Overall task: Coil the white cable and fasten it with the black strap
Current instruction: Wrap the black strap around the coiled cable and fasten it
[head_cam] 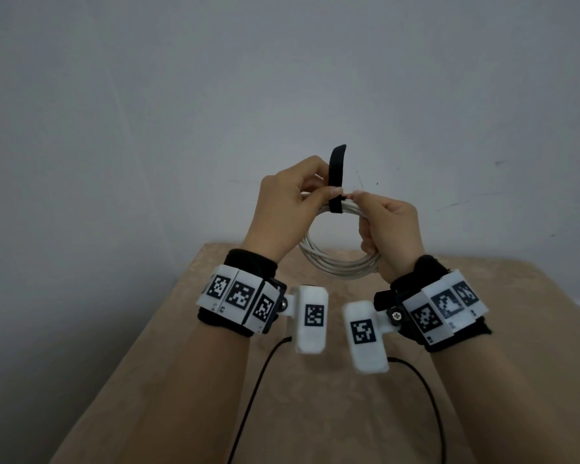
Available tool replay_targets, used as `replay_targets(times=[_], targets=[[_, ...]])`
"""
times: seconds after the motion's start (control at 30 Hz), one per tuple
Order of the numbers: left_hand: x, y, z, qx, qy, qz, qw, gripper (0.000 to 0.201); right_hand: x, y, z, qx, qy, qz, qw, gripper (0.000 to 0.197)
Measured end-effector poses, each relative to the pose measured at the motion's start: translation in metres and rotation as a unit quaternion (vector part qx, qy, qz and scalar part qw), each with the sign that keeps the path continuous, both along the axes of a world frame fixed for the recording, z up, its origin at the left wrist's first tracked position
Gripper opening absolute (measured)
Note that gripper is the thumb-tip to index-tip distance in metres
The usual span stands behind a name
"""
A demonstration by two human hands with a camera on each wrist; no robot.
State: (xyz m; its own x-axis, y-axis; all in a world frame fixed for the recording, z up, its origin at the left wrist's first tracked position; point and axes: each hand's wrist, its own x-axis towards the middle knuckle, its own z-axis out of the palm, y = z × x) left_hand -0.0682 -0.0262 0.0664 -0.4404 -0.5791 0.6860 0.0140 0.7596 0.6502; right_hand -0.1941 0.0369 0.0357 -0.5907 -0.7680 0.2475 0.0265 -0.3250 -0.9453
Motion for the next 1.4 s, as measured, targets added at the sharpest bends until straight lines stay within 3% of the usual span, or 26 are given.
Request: replay_targets(times=[0.27,0.53,0.87,1.03,1.23,1.4], targets=[[-0.001,-0.002,-0.003,-0.01,-0.036,0.015,0.999,0.007,0.0,-0.001,-0.004,0.01,0.001,-0.001,1.0,0.047],[0.001,-0.014,-0.007,0.067,-0.08,0.042,0.994,0.016,0.001,0.001,-0.004,0.012,0.149,-0.032,0.988,0.032],[0.002,-0.016,-0.013,0.183,-0.039,-0.061,0.98,0.01,-0.003,0.005,0.001,-0.01,0.271,-0.055,0.961,0.038],[0.003,-0.015,-0.013,0.242,-0.063,-0.116,0.961,0.01,-0.008,0.005,0.0,-0.002,0.32,-0.064,0.945,0.024],[0.005,-0.012,-0.01,0.271,-0.047,-0.174,0.945,0.012,-0.008,0.008,0.005,-0.047,0.323,-0.039,0.944,0.026],[-0.001,-0.01,-0.014,0.282,-0.025,-0.156,0.946,0.019,-0.011,0.007,0.001,-0.035,0.309,-0.053,0.949,0.024]])
